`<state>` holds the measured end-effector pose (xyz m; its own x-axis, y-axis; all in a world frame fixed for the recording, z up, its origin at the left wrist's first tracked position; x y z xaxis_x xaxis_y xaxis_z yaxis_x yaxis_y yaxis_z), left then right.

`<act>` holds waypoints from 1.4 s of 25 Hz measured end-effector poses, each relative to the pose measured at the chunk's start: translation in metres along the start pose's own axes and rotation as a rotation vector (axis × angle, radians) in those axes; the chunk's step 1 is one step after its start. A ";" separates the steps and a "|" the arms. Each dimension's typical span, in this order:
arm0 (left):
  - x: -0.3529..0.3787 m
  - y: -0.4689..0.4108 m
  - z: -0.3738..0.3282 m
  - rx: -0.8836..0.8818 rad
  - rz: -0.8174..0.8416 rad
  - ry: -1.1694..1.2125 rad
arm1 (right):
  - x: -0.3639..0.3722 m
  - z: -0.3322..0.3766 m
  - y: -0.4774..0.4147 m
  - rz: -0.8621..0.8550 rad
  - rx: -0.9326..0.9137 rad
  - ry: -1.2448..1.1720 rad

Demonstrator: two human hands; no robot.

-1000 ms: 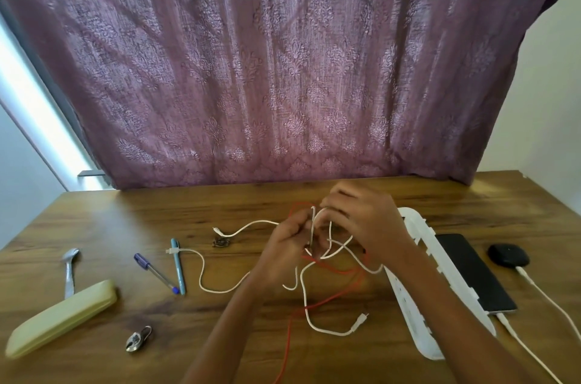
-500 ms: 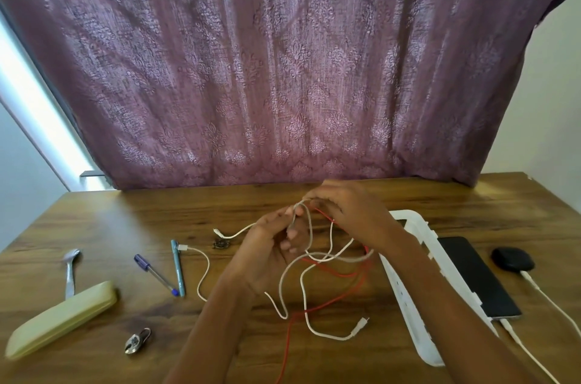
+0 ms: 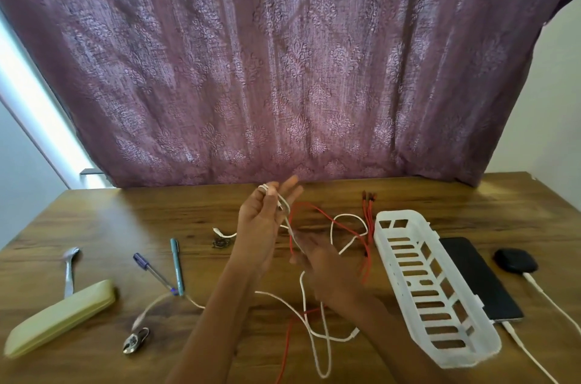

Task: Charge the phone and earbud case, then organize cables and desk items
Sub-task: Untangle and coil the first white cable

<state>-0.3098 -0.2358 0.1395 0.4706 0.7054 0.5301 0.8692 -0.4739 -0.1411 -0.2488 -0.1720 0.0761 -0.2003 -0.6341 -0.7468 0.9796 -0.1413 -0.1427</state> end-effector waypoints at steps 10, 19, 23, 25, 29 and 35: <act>-0.010 0.009 0.024 0.101 0.097 -0.774 | -0.095 0.051 0.020 -0.430 -0.368 0.453; 0.035 0.018 0.018 -0.149 0.231 -0.259 | -0.134 0.026 -0.022 -0.427 -0.331 -0.030; 0.048 0.011 0.005 -0.118 0.267 -0.074 | -0.120 0.003 -0.033 -0.388 -0.194 -0.246; 0.050 0.006 -0.002 -0.074 0.253 -0.004 | -0.105 0.000 -0.034 -0.337 -0.154 -0.224; 0.041 -0.008 -0.006 -0.063 0.149 0.133 | -0.078 0.002 -0.028 -0.319 -0.136 0.100; 0.025 -0.020 -0.002 -0.016 0.095 -0.012 | -0.038 0.012 -0.020 -0.059 -0.207 0.480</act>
<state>-0.3157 -0.2093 0.1574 0.5522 0.6631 0.5053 0.8184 -0.5467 -0.1769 -0.2607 -0.1541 0.1152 -0.2734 -0.2031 -0.9402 0.9590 0.0179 -0.2828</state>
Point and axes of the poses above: each hand's wrist, its own y-axis away from the middle knuckle, its own x-axis out of the palm, z = x × y, the point moved 9 cm from there along -y, towards the middle knuckle, and after that the axes turned 2 degrees about y, right-handed, at the moved point
